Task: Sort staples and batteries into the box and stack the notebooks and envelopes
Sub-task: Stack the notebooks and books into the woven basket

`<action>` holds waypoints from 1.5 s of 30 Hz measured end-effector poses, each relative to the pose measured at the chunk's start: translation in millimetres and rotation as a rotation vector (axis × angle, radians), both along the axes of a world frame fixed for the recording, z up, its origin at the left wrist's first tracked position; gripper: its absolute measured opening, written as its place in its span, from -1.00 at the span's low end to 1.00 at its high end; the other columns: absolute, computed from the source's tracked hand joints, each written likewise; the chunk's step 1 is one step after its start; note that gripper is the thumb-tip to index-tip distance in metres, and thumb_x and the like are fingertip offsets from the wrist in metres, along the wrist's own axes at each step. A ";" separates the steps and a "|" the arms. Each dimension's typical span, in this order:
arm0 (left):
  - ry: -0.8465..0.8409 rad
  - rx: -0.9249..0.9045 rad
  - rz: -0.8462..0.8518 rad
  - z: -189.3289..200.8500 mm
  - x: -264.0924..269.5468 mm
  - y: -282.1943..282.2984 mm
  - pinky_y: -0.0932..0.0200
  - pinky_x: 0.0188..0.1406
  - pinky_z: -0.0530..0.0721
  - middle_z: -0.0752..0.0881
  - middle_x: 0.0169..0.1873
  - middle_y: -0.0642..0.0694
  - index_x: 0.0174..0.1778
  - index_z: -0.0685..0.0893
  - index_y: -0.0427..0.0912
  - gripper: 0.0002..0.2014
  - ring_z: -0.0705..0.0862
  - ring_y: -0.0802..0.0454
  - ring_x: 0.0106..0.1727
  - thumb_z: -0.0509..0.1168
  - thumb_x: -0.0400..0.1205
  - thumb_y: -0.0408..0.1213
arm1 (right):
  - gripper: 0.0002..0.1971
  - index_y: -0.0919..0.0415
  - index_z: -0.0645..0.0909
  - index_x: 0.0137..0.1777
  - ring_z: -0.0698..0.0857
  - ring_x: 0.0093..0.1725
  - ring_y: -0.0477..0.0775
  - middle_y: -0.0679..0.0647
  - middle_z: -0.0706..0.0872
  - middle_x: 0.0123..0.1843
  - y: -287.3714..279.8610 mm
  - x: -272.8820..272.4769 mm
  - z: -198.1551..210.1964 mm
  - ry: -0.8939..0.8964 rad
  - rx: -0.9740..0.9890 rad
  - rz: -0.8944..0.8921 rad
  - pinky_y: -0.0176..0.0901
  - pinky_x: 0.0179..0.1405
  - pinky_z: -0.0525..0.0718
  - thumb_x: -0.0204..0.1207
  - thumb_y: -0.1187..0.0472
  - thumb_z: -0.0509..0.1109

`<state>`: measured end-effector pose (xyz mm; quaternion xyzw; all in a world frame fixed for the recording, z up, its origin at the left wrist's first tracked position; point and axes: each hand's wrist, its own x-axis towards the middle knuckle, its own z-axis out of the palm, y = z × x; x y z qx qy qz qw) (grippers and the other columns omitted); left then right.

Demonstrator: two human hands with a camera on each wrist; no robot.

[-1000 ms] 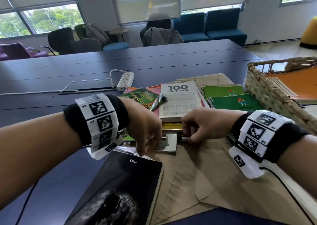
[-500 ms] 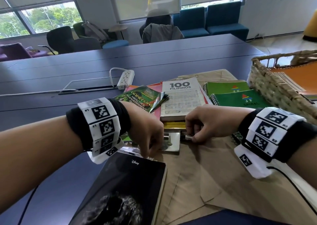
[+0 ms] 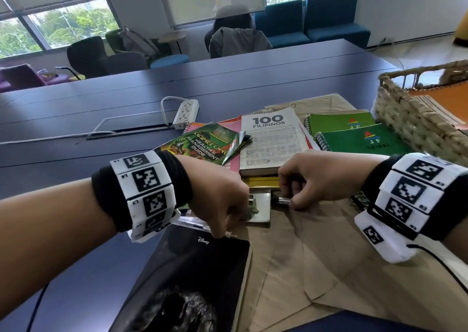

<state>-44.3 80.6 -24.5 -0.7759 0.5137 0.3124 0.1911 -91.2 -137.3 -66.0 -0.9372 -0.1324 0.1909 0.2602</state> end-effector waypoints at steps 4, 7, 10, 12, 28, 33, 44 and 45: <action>-0.056 -0.010 -0.047 -1.3 -2.8 2.1 0.15 -0.38 0.62 0.74 -0.30 -0.03 -0.11 0.79 -0.04 -0.89 0.68 0.02 -0.28 0.47 0.52 -0.12 | -0.88 0.05 0.75 -0.10 0.70 -0.35 -0.14 -0.01 0.84 -0.24 -0.6 -0.7 0.8 0.006 0.004 -0.004 0.01 -0.15 0.77 0.41 0.23 0.62; -0.080 -0.035 -0.088 -4.5 -3.9 1.5 0.20 -0.42 0.53 0.72 -0.31 -0.06 -0.11 0.77 -0.10 -0.86 0.62 0.03 -0.33 0.43 0.57 -0.12 | -0.89 0.06 0.76 -0.10 0.72 -0.34 -0.13 -0.01 0.84 -0.24 -0.8 -0.8 0.5 0.007 0.005 -0.004 -0.01 -0.16 0.77 0.42 0.23 0.61; -0.056 -0.045 -0.060 -5.4 -3.2 0.6 0.21 -0.43 0.50 0.72 -0.31 -0.09 -0.14 0.76 -0.14 -0.83 0.59 0.02 -0.34 0.43 0.57 -0.10 | -0.89 0.05 0.77 -0.09 0.74 -0.32 -0.14 -0.03 0.85 -0.24 -0.8 -0.8 0.3 0.005 0.001 -0.011 -0.04 -0.15 0.77 0.42 0.22 0.61; -0.019 -0.065 -0.026 -2.8 -1.2 1.1 0.15 -0.36 0.60 0.73 -0.31 -0.07 -0.16 0.76 -0.13 -0.84 0.64 0.01 -0.32 0.44 0.55 -0.11 | -0.90 0.05 0.76 -0.10 0.73 -0.32 -0.15 -0.04 0.85 -0.23 -0.5 -0.6 1.2 0.005 0.000 -0.009 -0.06 -0.15 0.77 0.43 0.20 0.61; 0.371 -0.824 0.493 38.1 37.3 -5.3 0.05 -0.40 0.61 0.74 -0.39 -0.13 -0.11 0.62 -0.37 -0.92 0.70 -0.03 -0.45 0.36 0.69 -0.54 | -0.89 0.07 0.76 0.00 0.80 -0.22 0.00 0.01 0.85 -0.14 -1.8 -1.8 4.5 0.036 0.043 -0.047 -0.06 -0.17 0.79 0.51 0.21 0.56; 0.441 -1.132 0.638 26.8 31.4 -31.7 0.27 -0.61 0.52 0.79 -0.24 -0.47 -0.10 0.56 -0.42 -0.93 0.63 0.04 -0.57 0.28 0.69 -0.59 | -0.80 0.07 0.74 0.11 0.62 -0.38 -0.16 -0.10 0.72 -0.32 -9.1 -8.2 13.4 -0.052 0.093 -0.084 -0.25 -0.32 0.60 0.52 0.26 0.55; 0.788 -1.495 0.721 36.5 11.9 -106.0 0.29 -0.53 0.50 0.82 -0.04 -0.49 -0.19 0.48 -0.19 -0.78 0.65 0.00 -0.48 0.06 0.71 -0.53 | -0.80 0.08 0.68 0.23 0.71 -0.36 -0.12 0.04 0.80 -0.19 -72.5 -54.9 72.6 -0.242 0.103 -0.467 -0.20 -0.30 0.72 0.65 0.11 0.47; 0.804 -1.514 0.726 37.9 9.1 -112.5 0.30 -0.52 0.51 0.82 -0.04 -0.48 -0.18 0.49 -0.19 -0.78 0.66 0.02 -0.47 0.07 0.71 -0.52 | -0.81 0.09 0.68 0.22 0.72 -0.35 -0.11 0.06 0.81 -0.18 -78.3 -60.0 78.6 -0.265 0.122 -0.503 -0.22 -0.31 0.70 0.65 0.11 0.47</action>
